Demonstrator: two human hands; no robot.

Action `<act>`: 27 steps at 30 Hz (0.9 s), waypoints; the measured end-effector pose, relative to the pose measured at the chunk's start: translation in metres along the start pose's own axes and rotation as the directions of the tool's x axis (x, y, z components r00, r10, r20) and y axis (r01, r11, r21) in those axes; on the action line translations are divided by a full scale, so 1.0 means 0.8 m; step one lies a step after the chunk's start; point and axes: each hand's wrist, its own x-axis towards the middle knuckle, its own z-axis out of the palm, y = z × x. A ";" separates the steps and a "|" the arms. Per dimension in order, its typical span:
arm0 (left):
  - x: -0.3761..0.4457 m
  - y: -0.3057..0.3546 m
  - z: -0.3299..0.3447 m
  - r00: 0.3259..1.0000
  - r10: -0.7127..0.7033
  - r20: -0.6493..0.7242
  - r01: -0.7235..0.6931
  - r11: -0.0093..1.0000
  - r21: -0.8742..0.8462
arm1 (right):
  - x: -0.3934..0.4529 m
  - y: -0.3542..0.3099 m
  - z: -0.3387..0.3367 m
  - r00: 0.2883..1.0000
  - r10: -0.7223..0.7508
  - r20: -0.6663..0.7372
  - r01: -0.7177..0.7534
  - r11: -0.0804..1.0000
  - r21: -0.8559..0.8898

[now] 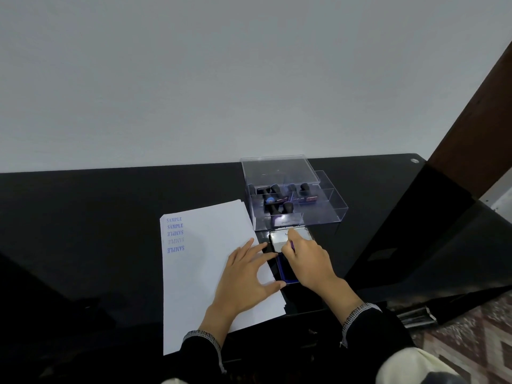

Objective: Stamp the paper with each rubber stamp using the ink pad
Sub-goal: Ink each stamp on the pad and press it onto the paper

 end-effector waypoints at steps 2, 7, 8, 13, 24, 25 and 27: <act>0.000 -0.001 0.000 1.000 0.001 0.002 -0.001 1.000 0.002 | -0.008 0.003 0.005 1.000 -0.010 -0.021 0.010 1.000 -0.010; 0.000 0.001 0.000 1.000 -0.002 0.006 0.002 1.000 0.005 | -0.003 0.003 0.005 1.000 -0.002 -0.016 0.002 1.000 -0.016; 0.000 0.001 0.000 1.000 -0.001 0.006 0.001 1.000 0.009 | 0.002 0.002 0.002 1.000 -0.003 -0.002 0.003 1.000 -0.013; 0.000 0.000 -0.001 1.000 -0.002 0.018 0.002 1.000 0.002 | 0.014 -0.001 -0.002 0.999 0.000 0.044 0.000 1.000 0.013; -0.001 0.001 -0.004 0.998 -0.032 -0.053 0.021 0.982 -0.189 | 0.019 0.009 -0.012 0.992 0.128 -0.005 -0.125 0.980 0.157; -0.002 0.001 -0.006 0.995 -0.065 -0.082 0.038 0.955 -0.294 | 0.020 0.009 -0.014 0.982 0.186 -0.043 -0.167 0.948 0.272; -0.003 0.001 -0.010 0.974 -0.145 -0.173 0.039 0.861 -0.508 | 0.019 0.004 -0.016 0.939 0.340 -0.044 -0.221 0.698 0.681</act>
